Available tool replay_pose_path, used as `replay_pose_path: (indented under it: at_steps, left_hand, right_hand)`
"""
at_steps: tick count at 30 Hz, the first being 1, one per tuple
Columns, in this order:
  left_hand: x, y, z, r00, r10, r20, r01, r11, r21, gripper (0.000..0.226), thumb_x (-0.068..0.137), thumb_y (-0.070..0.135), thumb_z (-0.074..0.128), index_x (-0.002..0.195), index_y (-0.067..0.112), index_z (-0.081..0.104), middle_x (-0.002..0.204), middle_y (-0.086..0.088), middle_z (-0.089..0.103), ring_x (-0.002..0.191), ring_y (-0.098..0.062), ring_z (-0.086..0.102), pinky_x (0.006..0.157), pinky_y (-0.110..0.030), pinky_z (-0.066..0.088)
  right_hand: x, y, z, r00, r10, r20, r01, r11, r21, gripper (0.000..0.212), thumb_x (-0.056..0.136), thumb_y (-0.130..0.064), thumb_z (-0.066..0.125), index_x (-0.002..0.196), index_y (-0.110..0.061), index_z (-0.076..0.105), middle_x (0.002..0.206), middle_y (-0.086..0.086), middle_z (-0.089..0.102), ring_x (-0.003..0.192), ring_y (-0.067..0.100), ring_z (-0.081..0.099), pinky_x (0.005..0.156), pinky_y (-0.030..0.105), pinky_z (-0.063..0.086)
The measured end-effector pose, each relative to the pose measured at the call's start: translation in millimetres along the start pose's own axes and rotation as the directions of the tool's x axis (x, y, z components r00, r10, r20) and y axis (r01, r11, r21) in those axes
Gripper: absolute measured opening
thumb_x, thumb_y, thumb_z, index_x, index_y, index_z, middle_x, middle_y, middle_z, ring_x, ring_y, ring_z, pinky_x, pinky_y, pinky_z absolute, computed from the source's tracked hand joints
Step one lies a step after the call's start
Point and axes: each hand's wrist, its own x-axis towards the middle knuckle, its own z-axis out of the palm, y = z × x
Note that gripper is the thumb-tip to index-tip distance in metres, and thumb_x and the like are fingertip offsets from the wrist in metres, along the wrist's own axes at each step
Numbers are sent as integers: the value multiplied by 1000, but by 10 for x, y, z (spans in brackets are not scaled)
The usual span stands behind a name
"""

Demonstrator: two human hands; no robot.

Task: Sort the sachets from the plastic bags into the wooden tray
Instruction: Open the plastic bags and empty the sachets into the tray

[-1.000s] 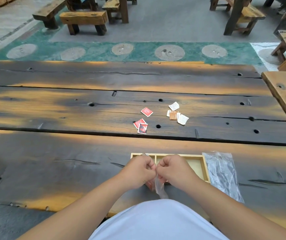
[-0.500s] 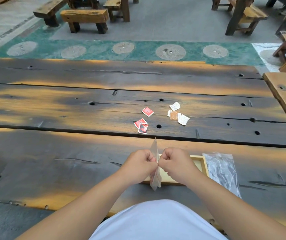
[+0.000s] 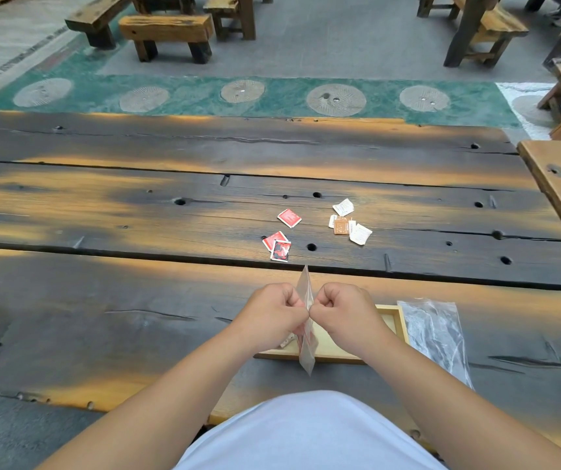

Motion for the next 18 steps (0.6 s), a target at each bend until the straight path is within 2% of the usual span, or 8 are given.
replay_pose_path:
  at_steps: [3,7,10,12,15,18]
  left_hand:
    - [8,5,-7,1000,0,0,0,1000,14,4,60,16,52,60,19,54,56,2,67,72,-32,69,66,-45,54]
    - [8,0,3,1000,-10,-3,11,999,35,6,63,16,54,59,19,53,57,2,67,68,-30,67,58,-32,47]
    - [10,-52,-51,997,-13,-74,23,991,130,16,74,13,57,61,18,50,65,-4,66,57,-19,56,52,-25,41]
    - [22,-139,-152,993,-31,-116,47,990,136,13,74,16,57,63,16,51,65,-5,66,66,-23,62,60,-29,46]
    - [31,-252,-289,986,-48,-157,60,995,74,10,62,26,51,63,16,52,69,-8,71,79,-30,68,74,-39,54]
    - [35,-317,-280,985,-23,-171,38,995,87,7,65,23,54,65,16,52,75,-12,70,70,-26,61,67,-36,48]
  right_hand:
    - [7,-10,2,1000,1,-4,-1,1000,-11,19,74,-13,63,56,-16,56,53,-8,51,57,6,44,56,25,38]
    - [19,2,16,1000,17,-7,-18,999,-37,16,74,-15,63,59,-10,59,56,-6,53,60,10,47,57,25,38]
    - [19,42,-65,999,17,-35,-22,990,-136,20,74,-20,62,56,-17,53,59,-5,56,66,17,51,60,29,40]
    - [36,89,-185,998,21,-53,-30,982,-185,20,74,-20,61,57,-19,53,60,-5,57,69,18,55,63,30,43]
    - [61,154,-338,999,12,-51,-22,977,-211,18,75,-19,60,58,-19,54,58,-7,57,67,17,55,63,32,46]
    - [63,150,-350,999,-23,-32,15,973,-230,17,74,-18,59,58,-21,55,56,-6,58,64,16,55,62,32,48]
